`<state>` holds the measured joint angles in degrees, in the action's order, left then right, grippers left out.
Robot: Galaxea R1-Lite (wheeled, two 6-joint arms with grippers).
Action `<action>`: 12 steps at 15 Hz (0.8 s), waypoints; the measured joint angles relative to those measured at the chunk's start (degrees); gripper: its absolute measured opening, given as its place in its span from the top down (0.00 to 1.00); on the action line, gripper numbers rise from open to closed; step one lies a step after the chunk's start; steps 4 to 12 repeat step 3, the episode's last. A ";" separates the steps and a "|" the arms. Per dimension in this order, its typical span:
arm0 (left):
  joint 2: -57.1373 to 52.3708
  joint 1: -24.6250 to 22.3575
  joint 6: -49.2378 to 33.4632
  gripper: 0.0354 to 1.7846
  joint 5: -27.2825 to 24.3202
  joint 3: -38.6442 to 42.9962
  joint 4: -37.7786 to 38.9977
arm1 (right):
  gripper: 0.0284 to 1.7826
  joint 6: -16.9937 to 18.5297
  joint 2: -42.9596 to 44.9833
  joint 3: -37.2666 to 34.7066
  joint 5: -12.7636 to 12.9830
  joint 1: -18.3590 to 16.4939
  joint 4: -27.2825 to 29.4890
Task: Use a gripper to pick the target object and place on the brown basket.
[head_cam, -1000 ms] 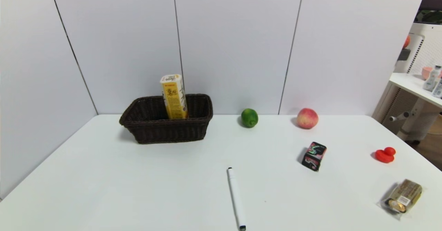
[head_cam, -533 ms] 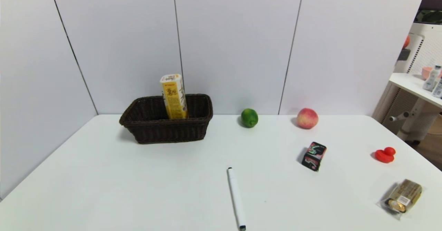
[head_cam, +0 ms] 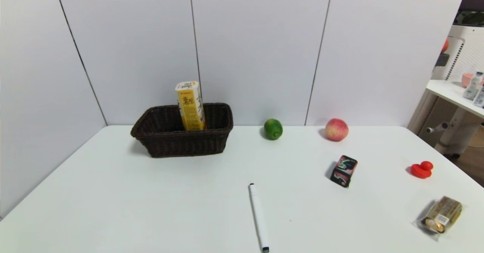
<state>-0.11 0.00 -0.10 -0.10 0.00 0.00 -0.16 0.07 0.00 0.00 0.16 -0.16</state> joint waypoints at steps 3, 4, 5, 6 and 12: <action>0.00 0.00 0.02 0.06 0.00 0.00 0.02 | 0.05 0.06 0.00 0.00 0.00 0.00 -0.02; 0.00 0.00 0.02 0.06 0.00 0.00 0.02 | 0.05 0.06 0.00 0.00 0.00 0.00 -0.02; 0.00 0.00 0.02 0.06 0.00 0.00 0.02 | 0.05 0.06 0.00 0.00 0.00 0.00 -0.02; 0.00 0.00 0.02 0.06 0.00 0.00 0.02 | 0.05 0.06 0.00 0.00 0.00 0.00 -0.02; 0.00 0.00 0.02 0.06 0.00 0.00 0.02 | 0.05 0.06 0.00 0.00 0.00 0.00 -0.02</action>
